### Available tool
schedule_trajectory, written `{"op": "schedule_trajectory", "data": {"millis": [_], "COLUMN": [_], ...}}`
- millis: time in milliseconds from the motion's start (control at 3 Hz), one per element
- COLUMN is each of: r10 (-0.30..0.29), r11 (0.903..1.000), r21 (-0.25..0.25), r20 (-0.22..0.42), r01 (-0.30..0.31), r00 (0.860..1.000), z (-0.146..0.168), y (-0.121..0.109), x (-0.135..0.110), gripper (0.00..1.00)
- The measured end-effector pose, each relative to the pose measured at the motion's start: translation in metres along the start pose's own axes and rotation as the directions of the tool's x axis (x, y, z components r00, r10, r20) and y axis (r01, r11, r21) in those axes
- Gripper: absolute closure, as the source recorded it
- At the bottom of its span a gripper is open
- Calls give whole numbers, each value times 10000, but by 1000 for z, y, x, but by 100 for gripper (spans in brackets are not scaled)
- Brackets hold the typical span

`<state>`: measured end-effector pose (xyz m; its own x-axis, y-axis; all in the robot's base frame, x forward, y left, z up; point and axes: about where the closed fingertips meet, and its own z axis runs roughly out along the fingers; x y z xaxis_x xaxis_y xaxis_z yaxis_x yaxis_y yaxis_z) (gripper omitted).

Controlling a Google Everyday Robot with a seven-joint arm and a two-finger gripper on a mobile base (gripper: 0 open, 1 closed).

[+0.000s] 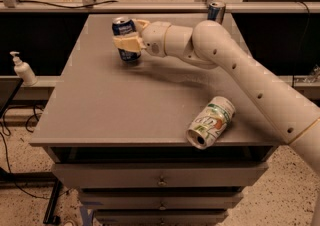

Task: Place pepsi can upright

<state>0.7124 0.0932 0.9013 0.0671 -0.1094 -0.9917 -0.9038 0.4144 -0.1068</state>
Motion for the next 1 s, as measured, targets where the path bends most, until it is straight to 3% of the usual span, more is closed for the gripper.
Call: {"op": "schedule_trajectory", "data": {"millis": [333, 1000], "r10": [-202, -346], "r11": [9992, 9949], "r21": [-327, -940], "r20": [258, 258], "r01": [210, 369], "r00": [9995, 9991], "z": [5, 0], "y": [-1, 4], "x": [10, 19], "gripper": [100, 59]}}
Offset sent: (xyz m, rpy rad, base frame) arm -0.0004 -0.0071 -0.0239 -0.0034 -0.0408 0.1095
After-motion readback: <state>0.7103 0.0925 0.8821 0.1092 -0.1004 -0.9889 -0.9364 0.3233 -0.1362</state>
